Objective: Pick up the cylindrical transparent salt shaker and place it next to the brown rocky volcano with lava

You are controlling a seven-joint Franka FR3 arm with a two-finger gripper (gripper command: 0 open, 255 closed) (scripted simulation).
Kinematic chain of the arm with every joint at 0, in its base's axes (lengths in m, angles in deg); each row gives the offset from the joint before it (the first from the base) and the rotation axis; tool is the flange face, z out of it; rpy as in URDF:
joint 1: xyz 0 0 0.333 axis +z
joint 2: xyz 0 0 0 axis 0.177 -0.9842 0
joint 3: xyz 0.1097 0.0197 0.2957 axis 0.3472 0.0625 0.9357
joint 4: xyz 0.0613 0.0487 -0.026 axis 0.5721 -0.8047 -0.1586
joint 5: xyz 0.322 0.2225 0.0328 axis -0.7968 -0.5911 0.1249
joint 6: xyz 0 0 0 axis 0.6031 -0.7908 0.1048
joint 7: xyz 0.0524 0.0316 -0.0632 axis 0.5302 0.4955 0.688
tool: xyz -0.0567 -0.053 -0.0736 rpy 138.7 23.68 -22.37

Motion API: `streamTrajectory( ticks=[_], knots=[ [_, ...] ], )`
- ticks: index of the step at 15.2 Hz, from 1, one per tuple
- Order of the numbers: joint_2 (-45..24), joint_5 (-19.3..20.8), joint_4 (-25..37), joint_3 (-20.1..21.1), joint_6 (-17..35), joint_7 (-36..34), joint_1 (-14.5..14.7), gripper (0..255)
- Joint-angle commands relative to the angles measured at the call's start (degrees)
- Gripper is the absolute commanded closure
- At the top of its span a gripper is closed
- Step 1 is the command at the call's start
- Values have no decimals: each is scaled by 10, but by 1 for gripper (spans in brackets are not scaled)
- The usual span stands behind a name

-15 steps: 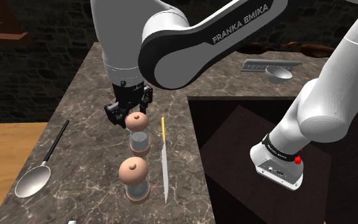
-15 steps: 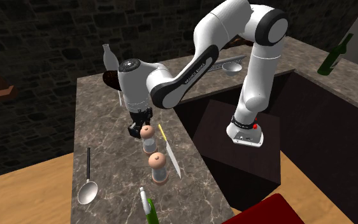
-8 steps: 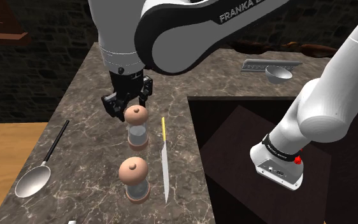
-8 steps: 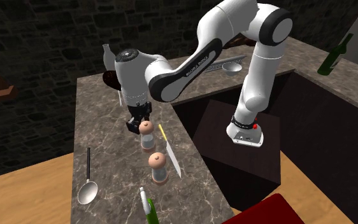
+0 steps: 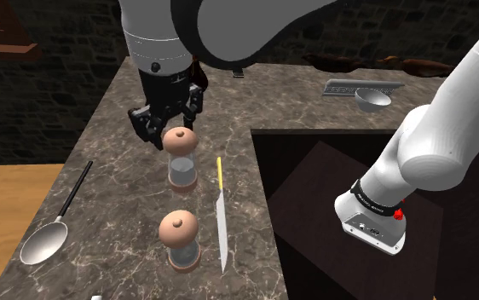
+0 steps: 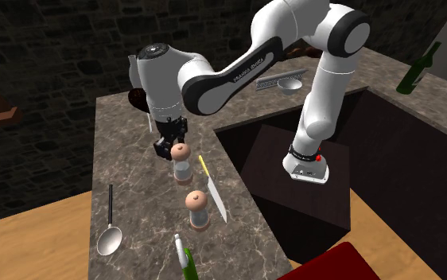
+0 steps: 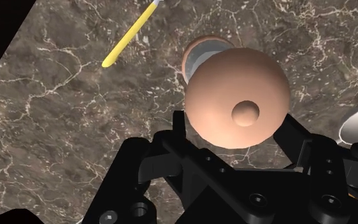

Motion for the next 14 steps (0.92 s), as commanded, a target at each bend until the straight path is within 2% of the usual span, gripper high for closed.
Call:
streamTrajectory(
  ticks=[1, 14],
  knots=[
    [7, -5, 9, 0, -14, 4, -1, 255],
    [19, -14, 98, -1, -112, 14, -2, 255]
  ],
)
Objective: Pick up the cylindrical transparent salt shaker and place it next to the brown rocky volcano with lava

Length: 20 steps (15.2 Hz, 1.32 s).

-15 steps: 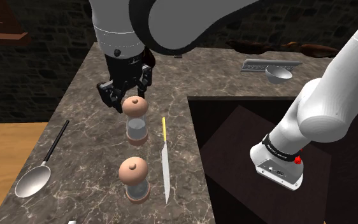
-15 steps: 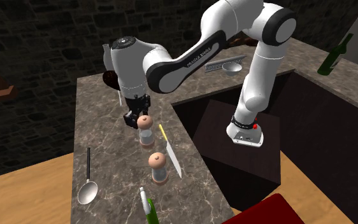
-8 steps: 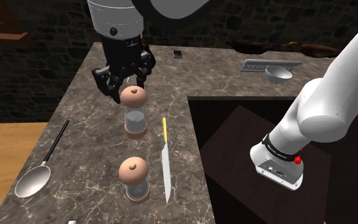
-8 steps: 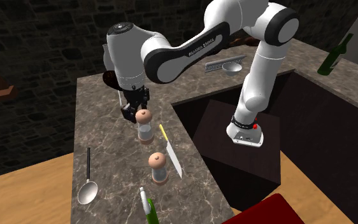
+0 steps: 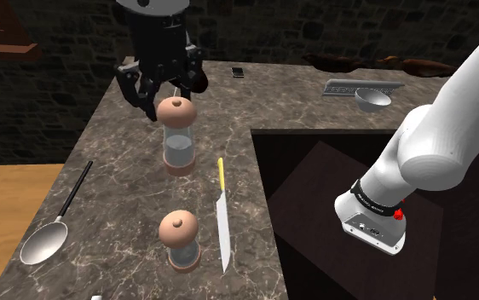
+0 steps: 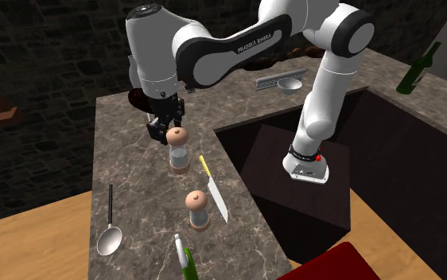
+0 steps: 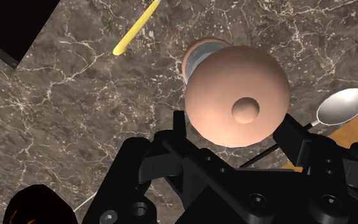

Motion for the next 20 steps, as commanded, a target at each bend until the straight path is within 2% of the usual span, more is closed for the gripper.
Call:
streamTrajectory(
  ticks=[1, 20],
  knots=[
    [2, -1, 13, 0, -14, 2, 0, 255],
    [-36, 21, 199, 8, -171, -7, 10, 255]
  ],
)
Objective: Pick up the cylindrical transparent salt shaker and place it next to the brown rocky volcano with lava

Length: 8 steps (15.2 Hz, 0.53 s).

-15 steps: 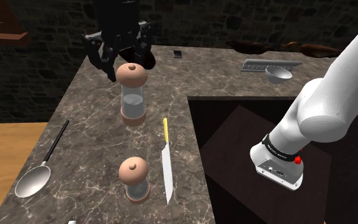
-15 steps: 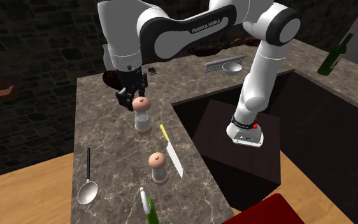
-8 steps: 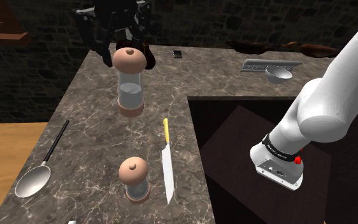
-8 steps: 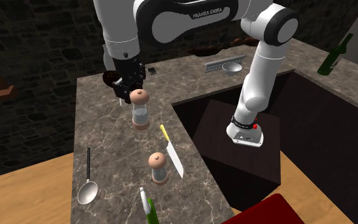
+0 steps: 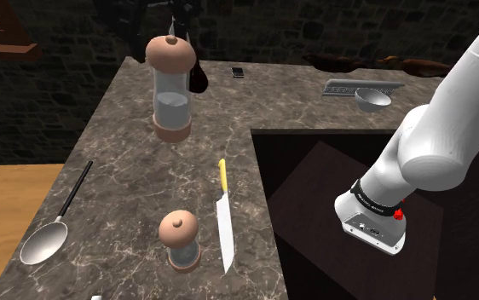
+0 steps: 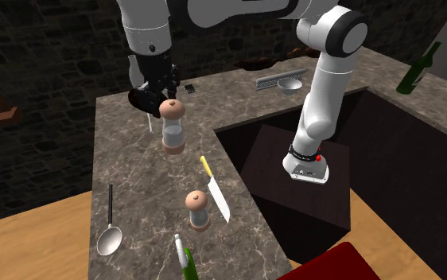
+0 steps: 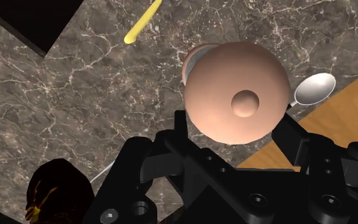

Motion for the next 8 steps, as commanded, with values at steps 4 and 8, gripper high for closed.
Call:
streamTrajectory(
  ticks=[4, 8],
  knots=[
    [9, -7, 3, -20, -9, 44, -24, 255],
    [20, -16, -8, -48, -4, 103, -56, 255]
  ],
)
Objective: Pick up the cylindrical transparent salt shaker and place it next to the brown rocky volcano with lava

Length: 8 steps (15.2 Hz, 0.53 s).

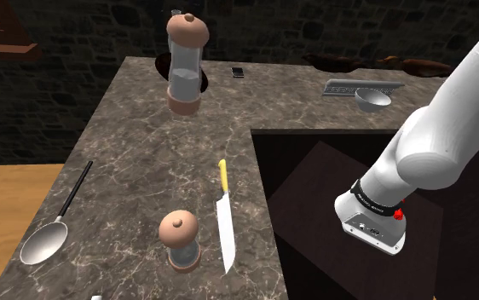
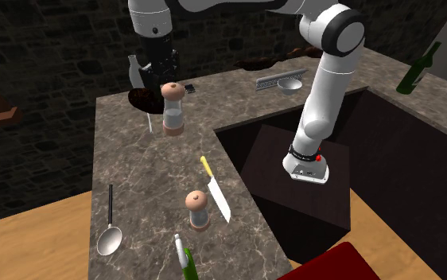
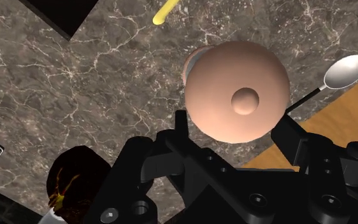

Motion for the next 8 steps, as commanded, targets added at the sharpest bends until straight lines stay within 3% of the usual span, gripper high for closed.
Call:
streamTrajectory(
  ticks=[1, 8],
  knots=[
    [3, -3, -4, -14, 3, 29, -15, 255],
    [-12, -1, 13, -58, 4, 121, -62, 255]
  ],
)
